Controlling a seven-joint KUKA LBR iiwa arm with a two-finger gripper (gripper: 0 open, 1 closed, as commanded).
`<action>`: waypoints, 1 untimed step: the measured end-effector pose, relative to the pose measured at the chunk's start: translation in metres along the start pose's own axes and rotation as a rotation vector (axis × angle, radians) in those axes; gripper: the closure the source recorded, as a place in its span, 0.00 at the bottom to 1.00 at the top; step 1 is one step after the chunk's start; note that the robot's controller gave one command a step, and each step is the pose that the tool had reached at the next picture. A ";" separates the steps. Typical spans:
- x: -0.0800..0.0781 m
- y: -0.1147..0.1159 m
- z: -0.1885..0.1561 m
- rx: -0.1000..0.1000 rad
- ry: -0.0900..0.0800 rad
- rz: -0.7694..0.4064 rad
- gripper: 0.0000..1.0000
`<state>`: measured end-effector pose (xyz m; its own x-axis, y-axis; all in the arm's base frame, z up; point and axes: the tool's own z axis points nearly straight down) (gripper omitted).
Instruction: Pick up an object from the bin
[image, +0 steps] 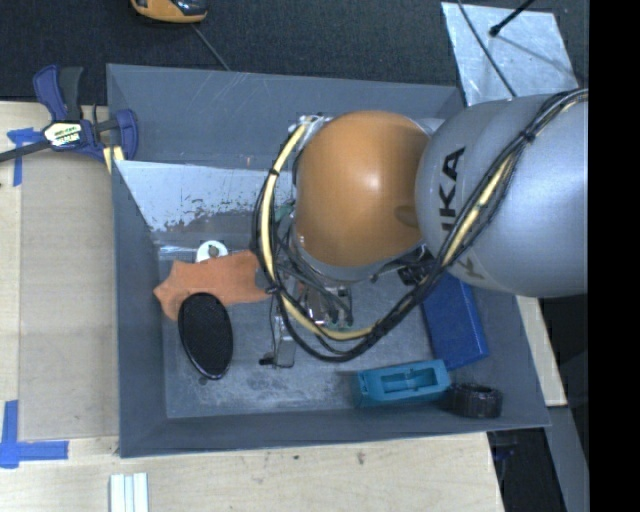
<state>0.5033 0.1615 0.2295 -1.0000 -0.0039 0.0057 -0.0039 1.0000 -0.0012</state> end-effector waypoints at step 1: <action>-0.001 -0.001 -0.005 -0.002 -0.008 0.004 0.00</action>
Offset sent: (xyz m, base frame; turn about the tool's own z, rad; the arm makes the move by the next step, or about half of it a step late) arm 0.0699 -0.0177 -0.0696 -0.0066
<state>0.5048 0.1607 0.2342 -1.0000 -0.0004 -0.0025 -0.0004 1.0000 0.0011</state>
